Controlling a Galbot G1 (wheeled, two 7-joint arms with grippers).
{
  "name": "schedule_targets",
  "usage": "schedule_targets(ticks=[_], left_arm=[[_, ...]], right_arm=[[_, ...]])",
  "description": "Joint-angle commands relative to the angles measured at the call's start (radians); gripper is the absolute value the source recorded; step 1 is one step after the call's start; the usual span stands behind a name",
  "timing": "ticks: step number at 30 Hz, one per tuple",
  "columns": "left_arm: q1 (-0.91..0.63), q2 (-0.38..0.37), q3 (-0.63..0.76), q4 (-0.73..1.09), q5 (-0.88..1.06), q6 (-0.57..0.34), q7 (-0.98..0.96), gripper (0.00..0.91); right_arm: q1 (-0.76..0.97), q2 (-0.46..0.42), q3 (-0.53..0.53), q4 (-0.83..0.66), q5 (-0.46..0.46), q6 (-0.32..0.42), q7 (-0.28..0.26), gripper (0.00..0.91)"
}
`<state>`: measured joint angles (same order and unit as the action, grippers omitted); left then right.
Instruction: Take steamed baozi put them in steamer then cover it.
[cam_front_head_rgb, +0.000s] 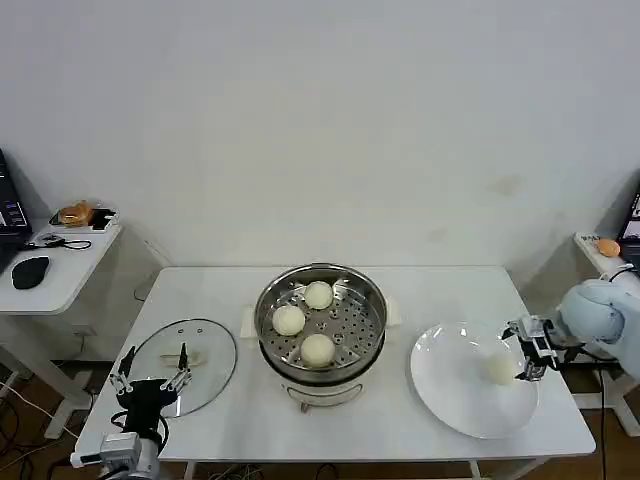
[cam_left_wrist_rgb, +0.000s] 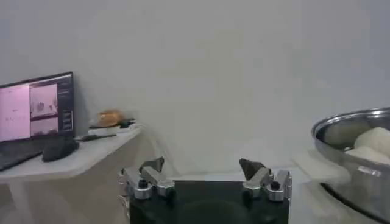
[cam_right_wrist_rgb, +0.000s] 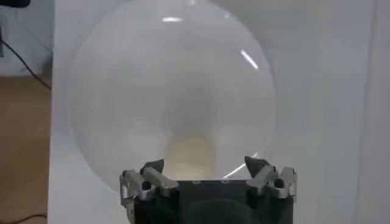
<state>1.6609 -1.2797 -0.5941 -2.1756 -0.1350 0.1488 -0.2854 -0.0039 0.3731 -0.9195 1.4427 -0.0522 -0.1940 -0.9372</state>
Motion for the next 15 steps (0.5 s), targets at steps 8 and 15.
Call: schedule_targets(ticks=[8, 15], left_arm=[[0.001, -0.005, -0.005, 0.009, 0.000, 0.001, 0.000, 0.907], [-0.003, -0.005, -0.005, 0.012, 0.000, 0.001, 0.000, 0.907]], right_arm=[[-0.141, 0.108, 0.108, -0.169, -0.049, 0.010, 0.016, 0.907], [-0.143, 0.122, 0.108, -0.177, -0.050, 0.003, 0.014, 0.776]])
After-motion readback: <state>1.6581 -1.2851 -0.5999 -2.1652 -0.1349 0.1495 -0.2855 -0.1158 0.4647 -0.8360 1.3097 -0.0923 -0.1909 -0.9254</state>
